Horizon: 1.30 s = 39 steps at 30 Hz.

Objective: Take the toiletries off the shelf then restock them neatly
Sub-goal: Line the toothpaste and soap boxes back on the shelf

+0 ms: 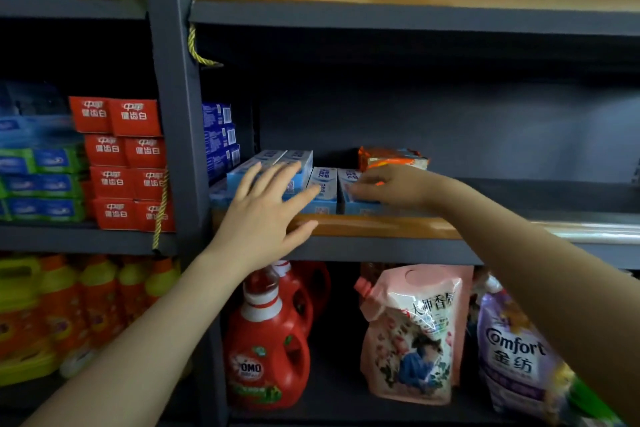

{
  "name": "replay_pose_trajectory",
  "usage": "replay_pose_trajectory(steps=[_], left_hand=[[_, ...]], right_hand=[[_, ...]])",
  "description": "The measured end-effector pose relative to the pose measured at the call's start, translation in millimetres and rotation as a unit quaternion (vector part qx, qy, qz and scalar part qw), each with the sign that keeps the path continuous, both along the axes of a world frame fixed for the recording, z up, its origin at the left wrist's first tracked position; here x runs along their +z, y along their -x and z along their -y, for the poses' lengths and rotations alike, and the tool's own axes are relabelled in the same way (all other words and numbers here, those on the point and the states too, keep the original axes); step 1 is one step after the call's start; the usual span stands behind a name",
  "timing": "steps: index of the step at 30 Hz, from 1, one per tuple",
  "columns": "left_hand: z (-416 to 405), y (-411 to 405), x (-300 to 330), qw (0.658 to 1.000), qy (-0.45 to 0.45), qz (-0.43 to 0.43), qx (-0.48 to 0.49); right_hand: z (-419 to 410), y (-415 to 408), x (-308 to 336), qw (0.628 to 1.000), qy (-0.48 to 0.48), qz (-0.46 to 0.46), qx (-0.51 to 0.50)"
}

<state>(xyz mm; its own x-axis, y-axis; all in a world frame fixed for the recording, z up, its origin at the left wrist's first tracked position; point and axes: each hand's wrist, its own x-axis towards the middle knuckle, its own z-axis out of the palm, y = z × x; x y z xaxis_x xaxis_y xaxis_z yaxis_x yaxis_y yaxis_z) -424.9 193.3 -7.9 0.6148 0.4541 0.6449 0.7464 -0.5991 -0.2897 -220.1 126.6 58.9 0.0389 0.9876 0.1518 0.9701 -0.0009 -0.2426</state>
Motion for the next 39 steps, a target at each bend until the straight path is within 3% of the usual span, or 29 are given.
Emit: replay_pose_trajectory(steps=[3, 7, 11, 16, 20, 24, 29, 39], left_hand=[[-3.1, -3.5, 0.7, 1.000, 0.011, -0.008, -0.007], [-3.6, -4.4, 1.7, 1.000, 0.002, 0.003, -0.014], [-3.9, -5.9, -0.6, 1.000, -0.006, 0.009, -0.023], [-7.6, -6.9, -4.3, 0.999, -0.017, 0.011, -0.028], [-7.7, -4.9, -1.6, 0.997, -0.023, 0.041, -0.062], [-4.4, -1.4, 9.2, 0.988, -0.025, 0.126, -0.080], [-8.1, -0.2, 18.4, 0.994, 0.036, 0.100, -0.015], [-16.8, 7.1, 25.1, 0.983, 0.100, 0.131, -0.077]], right_hand=[[-19.9, 11.8, 2.9, 0.997, 0.019, 0.020, -0.072], [-22.2, 26.5, 10.2, 0.975, 0.106, -0.125, -0.146], [-18.0, 27.3, 11.9, 0.981, 0.043, -0.091, -0.164], [-5.0, 17.1, 30.3, 0.959, -0.073, -0.207, -0.181], [-9.0, 31.0, 25.6, 0.978, -0.127, -0.077, -0.144], [-24.6, 48.0, 3.4, 0.993, -0.092, 0.046, -0.055], [-21.7, 45.2, 2.3, 0.996, -0.068, -0.058, 0.022], [-14.8, 35.4, -11.8, 0.987, -0.146, -0.042, 0.049]])
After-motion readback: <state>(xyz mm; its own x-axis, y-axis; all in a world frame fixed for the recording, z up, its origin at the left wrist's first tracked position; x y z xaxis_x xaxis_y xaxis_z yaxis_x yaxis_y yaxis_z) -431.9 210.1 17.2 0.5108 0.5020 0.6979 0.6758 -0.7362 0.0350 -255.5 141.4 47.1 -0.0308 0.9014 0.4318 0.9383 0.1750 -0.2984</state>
